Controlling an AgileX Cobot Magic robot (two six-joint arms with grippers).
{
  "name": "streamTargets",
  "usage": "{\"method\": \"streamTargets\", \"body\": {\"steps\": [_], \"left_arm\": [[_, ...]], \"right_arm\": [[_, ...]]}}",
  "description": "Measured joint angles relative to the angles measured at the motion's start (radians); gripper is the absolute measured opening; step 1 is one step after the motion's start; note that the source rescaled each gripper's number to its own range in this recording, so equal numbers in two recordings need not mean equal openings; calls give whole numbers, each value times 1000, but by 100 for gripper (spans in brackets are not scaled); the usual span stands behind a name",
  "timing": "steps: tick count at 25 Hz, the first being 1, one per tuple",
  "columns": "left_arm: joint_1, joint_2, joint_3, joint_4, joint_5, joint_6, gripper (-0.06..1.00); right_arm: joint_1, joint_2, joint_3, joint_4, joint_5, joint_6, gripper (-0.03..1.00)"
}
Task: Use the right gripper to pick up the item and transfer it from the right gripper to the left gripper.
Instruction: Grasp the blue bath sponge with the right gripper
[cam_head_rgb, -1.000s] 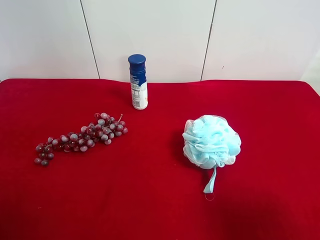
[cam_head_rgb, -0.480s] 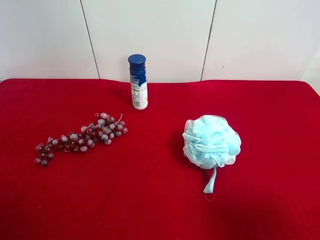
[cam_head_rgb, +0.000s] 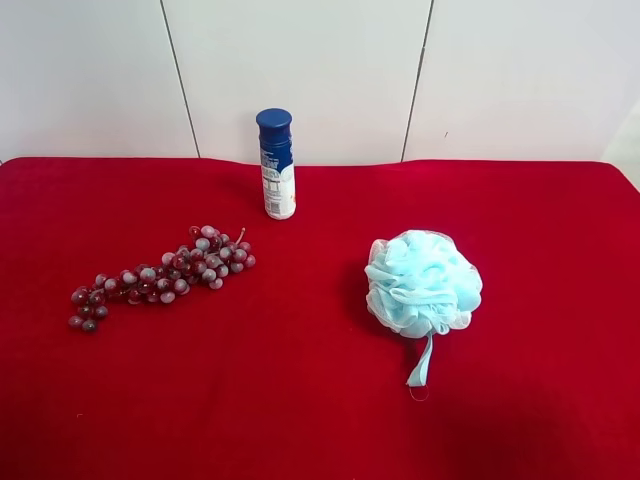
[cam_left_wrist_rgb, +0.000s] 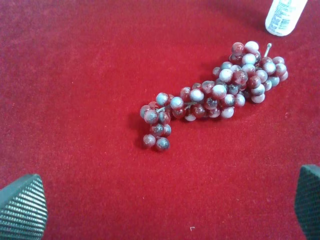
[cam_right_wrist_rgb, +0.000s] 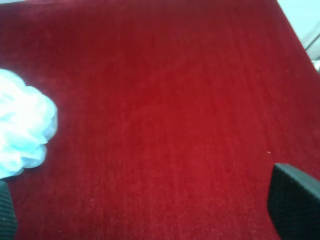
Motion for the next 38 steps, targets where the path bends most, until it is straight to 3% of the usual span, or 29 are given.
{"method": "streamTargets", "body": {"steps": [6,12,24,29,34,38], "left_arm": [[0,0,0,0,0,0,100],[0,0,0,-2,0,0,100],[0,0,0,-2,0,0,100],[0,0,0,-2,0,0,100],[0,0,0,-2,0,0,100],[0,0,0,-2,0,0,100]], "right_arm": [[79,26,0,5,-1,35,100],[85,246,-8,65,-15,14,100],[85,768,-130,326,-299,-166,100],[91,967,-136,452,-394,-271,95],[174,1124,-136,545,-521,-378,93],[269,1235,-141,553,-643,-401,93]]}}
